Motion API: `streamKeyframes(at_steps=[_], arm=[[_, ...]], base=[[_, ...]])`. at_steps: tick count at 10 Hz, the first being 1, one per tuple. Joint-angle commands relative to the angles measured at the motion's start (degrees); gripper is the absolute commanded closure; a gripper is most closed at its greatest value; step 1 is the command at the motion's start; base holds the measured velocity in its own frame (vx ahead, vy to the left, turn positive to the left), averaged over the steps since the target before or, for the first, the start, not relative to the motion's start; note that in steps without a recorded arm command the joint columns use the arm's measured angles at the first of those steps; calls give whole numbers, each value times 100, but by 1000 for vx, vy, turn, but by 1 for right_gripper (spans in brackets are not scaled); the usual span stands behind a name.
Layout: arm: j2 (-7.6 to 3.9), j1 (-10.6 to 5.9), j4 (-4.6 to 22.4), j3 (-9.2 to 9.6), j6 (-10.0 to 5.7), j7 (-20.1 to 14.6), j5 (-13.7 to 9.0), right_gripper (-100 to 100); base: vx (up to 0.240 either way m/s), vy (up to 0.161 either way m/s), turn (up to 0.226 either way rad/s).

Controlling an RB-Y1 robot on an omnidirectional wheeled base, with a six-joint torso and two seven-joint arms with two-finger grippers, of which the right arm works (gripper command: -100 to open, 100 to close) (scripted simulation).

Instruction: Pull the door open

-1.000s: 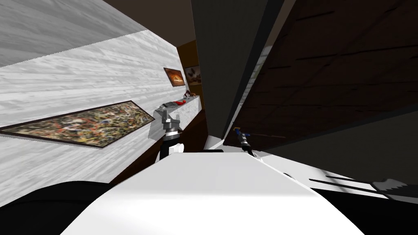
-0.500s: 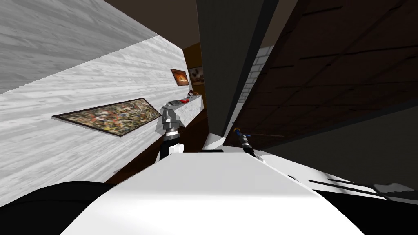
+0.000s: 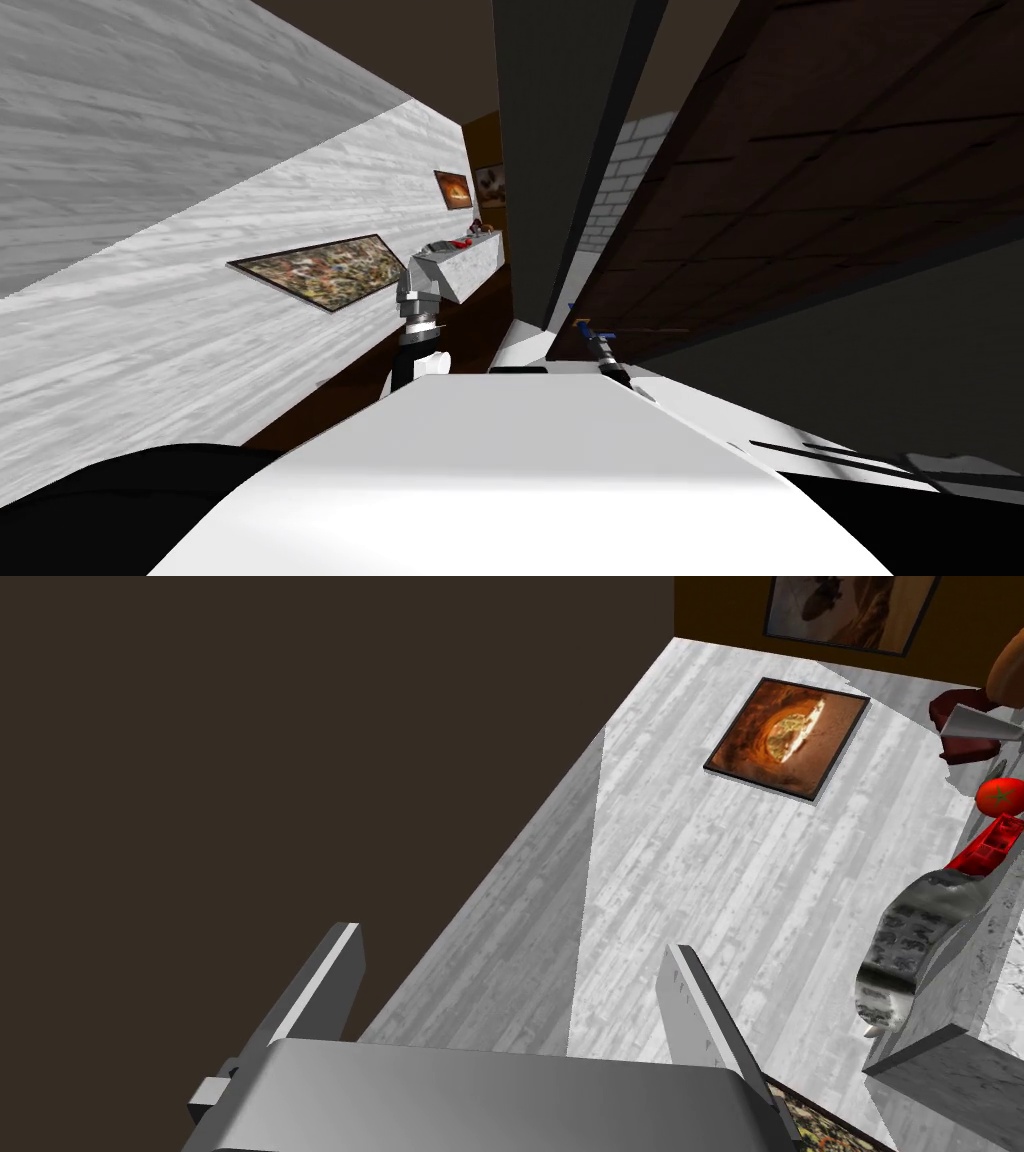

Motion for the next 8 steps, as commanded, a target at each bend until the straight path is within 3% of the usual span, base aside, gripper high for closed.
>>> streamKeyframes(at_steps=[1,2,3,4,6,7,8], arm=[[-97,121,-39,69,-133,-119,40,100],[-43,19,69,53,-108,-63,32,100],[-105,124,161,100,-327,-143,58,100],[-121,144,176,106,-371,-158,62,100],[-212,261,263,142,-624,-244,82,100],[-212,261,263,142,-624,-244,82,100],[-284,355,333,171,-827,-312,98,100]], base=[[-228,-75,109],[-104,-27,26],[-204,-49,275],[-237,-76,184],[-251,-102,199],[-153,-57,59],[-173,-62,247]])
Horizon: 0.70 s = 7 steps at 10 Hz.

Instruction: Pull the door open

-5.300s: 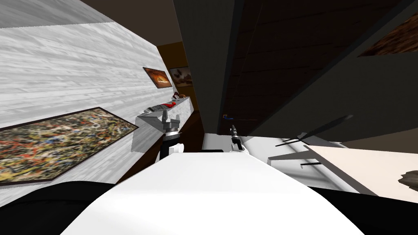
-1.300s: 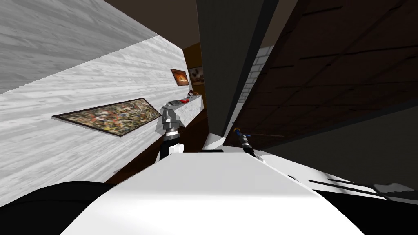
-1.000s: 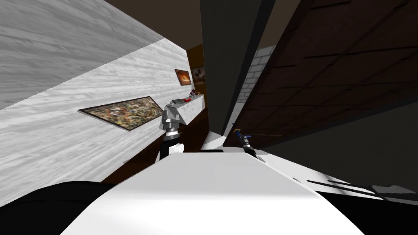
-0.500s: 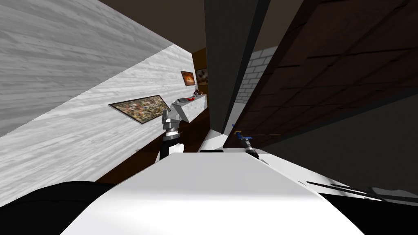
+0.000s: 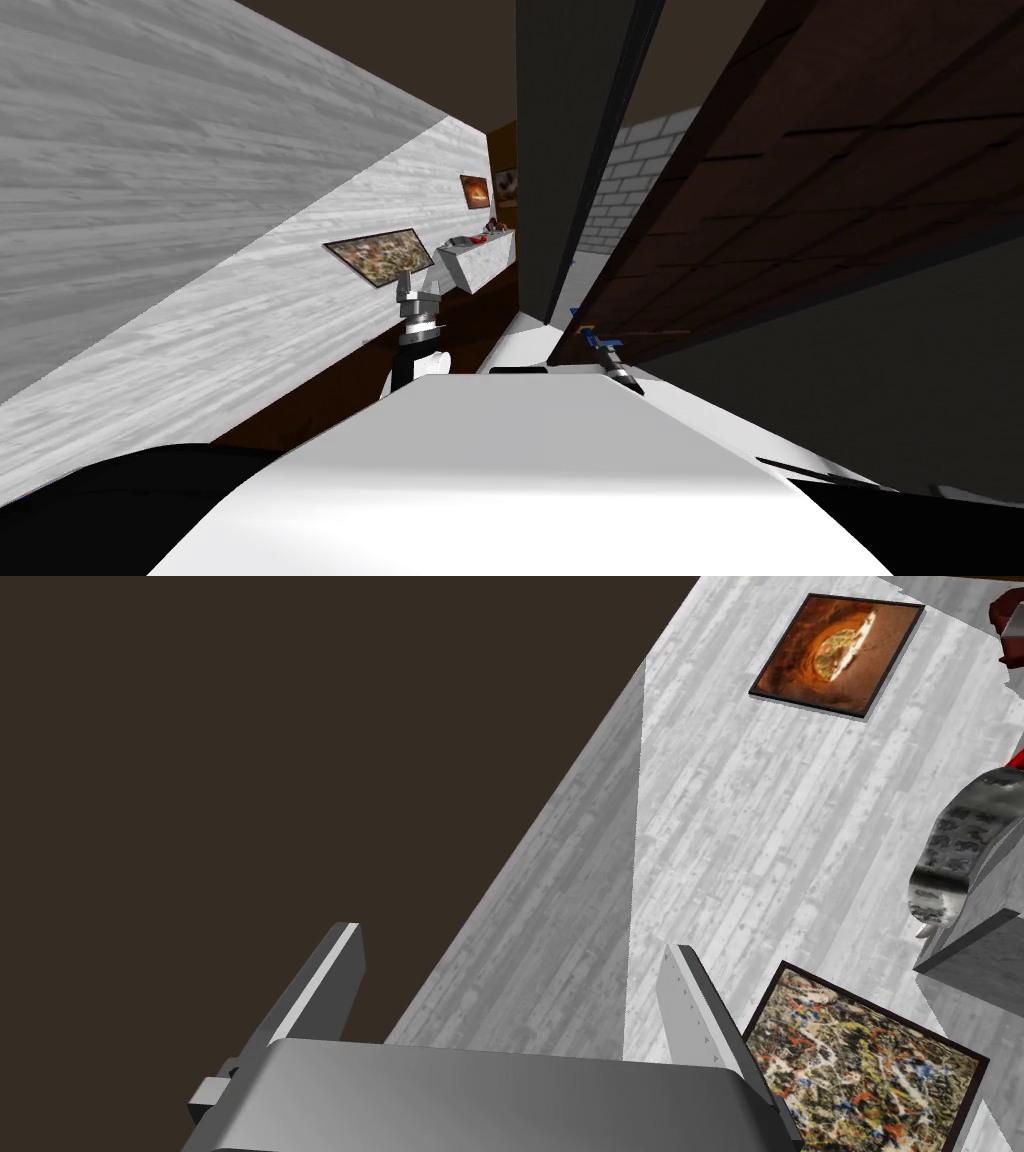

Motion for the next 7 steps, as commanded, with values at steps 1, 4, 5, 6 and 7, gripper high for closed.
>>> streamKeyframes(at_steps=[1,4,5,6,7], arm=[[-67,95,30,17,-186,-62,9,100],[-120,164,81,38,-336,-113,21,100],[-83,146,57,42,-261,-86,24,100],[-39,100,-27,113,-141,-25,-3,100],[-20,77,-67,141,-82,4,-16,100]], base=[[-210,-83,234],[-135,-37,56],[-69,-25,34],[-141,-40,57],[-245,-71,111]])
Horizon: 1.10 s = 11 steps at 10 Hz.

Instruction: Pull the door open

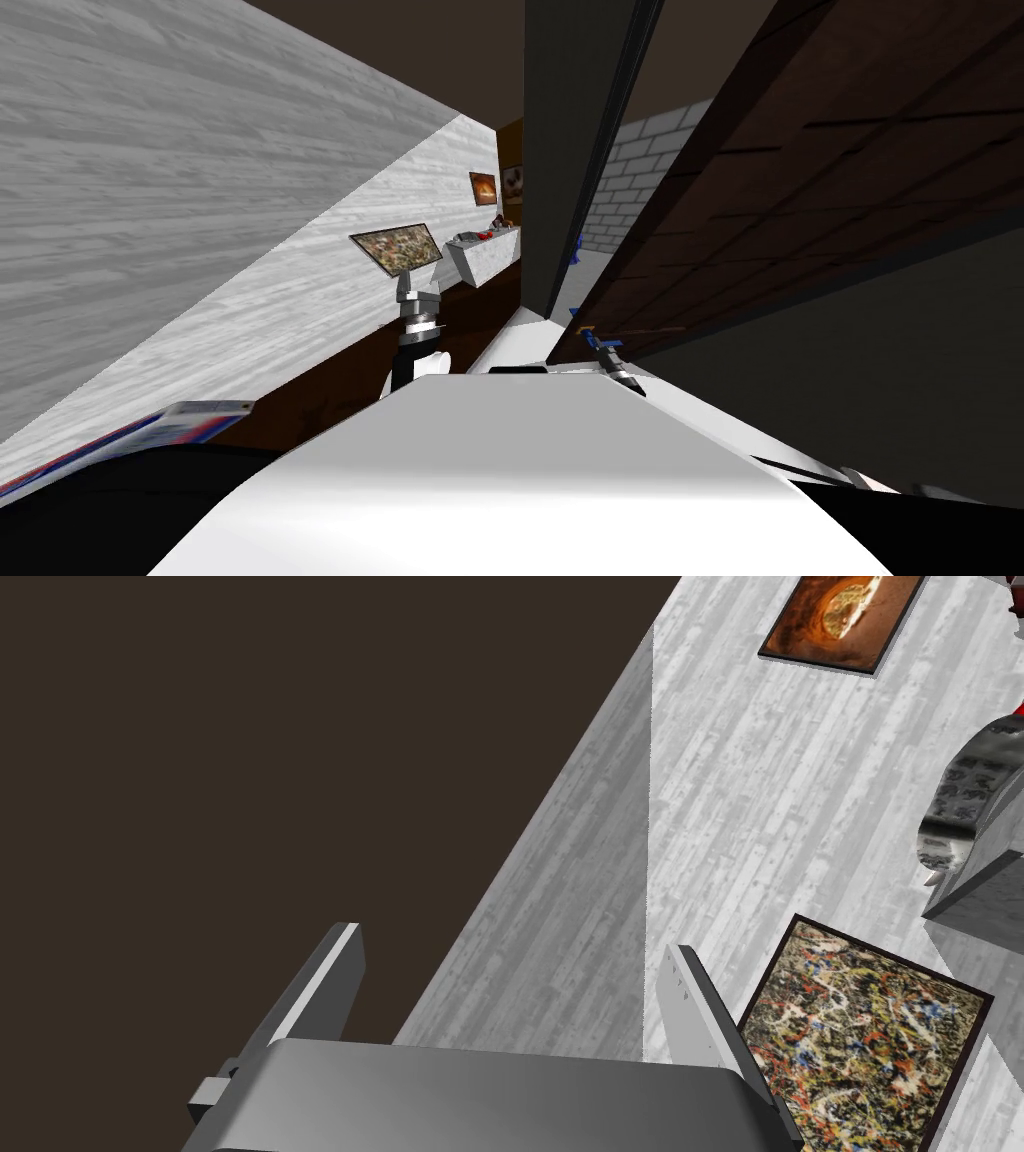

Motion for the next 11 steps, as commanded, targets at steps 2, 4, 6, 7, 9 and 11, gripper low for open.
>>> streamKeyframes(at_steps=[2,4,6,7,9,11], arm=[[85,-75,-144,138,240,107,-36,100],[138,-146,-264,221,414,191,-77,100],[197,-223,-394,311,603,282,-122,100],[197,-223,-391,311,603,282,-122,100],[241,-282,-493,379,747,352,-156,100],[300,-360,-625,470,937,444,-201,100]], base=[[-256,-86,86],[-225,-56,60],[-168,-77,78],[-122,-56,48],[-79,-11,23],[-191,-92,102]])
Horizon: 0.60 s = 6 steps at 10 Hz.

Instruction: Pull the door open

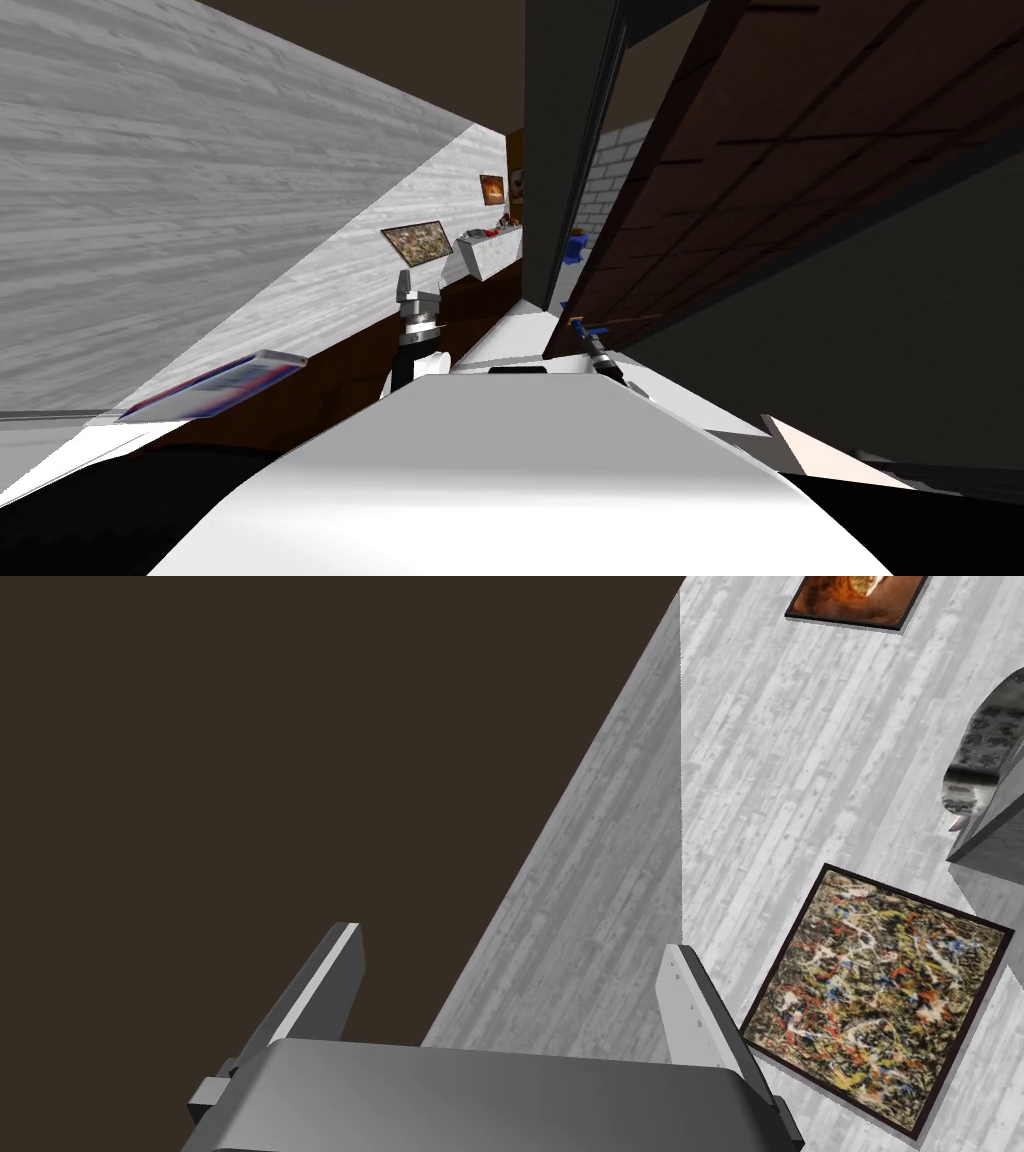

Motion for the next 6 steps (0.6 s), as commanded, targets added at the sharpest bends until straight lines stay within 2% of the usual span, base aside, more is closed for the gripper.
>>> streamKeyframes(at_steps=[1,6], arm=[[117,-62,-14,140,72,86,2,100],[241,-226,-293,330,471,278,-93,100]], base=[[-199,-120,105],[-158,-128,70]])
